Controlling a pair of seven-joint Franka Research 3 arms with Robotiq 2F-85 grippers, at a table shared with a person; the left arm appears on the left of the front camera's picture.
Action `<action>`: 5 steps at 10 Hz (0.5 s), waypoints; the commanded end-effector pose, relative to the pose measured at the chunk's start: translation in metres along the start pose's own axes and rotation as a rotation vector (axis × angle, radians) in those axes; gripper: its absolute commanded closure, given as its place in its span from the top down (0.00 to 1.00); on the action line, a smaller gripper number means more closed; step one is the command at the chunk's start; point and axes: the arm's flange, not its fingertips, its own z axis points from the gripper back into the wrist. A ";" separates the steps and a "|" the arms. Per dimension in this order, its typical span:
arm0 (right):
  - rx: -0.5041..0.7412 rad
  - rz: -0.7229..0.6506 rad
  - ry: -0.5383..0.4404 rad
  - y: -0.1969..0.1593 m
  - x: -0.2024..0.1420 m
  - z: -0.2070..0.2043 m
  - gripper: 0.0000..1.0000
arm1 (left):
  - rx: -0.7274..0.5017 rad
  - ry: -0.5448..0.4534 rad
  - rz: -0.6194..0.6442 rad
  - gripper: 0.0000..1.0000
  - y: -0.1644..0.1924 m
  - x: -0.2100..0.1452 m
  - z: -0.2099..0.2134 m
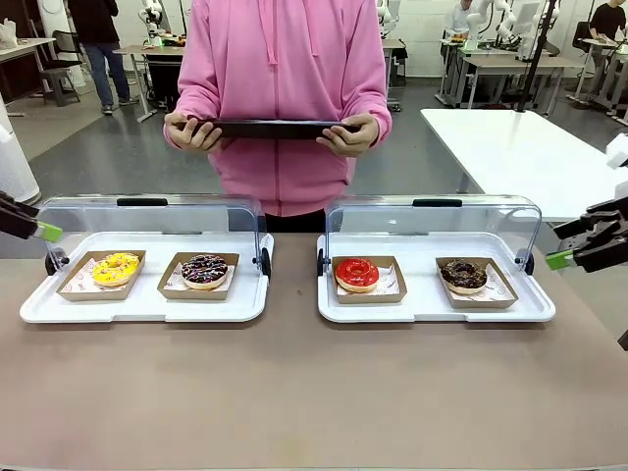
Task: Provide the desired donut to the person.
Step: Pick up and lift the Paper togo box containing the Donut pointed at by the person.
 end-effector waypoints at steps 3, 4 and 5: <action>0.014 0.040 -0.090 0.036 -0.007 0.021 1.00 | -0.019 -0.052 -0.017 1.00 -0.079 -0.089 0.014; 0.008 0.053 -0.109 0.036 -0.003 0.023 1.00 | -0.012 -0.077 -0.028 1.00 -0.078 -0.089 0.022; -0.003 0.054 -0.133 0.037 -0.002 0.025 1.00 | 0.009 -0.092 -0.024 1.00 -0.079 -0.090 0.028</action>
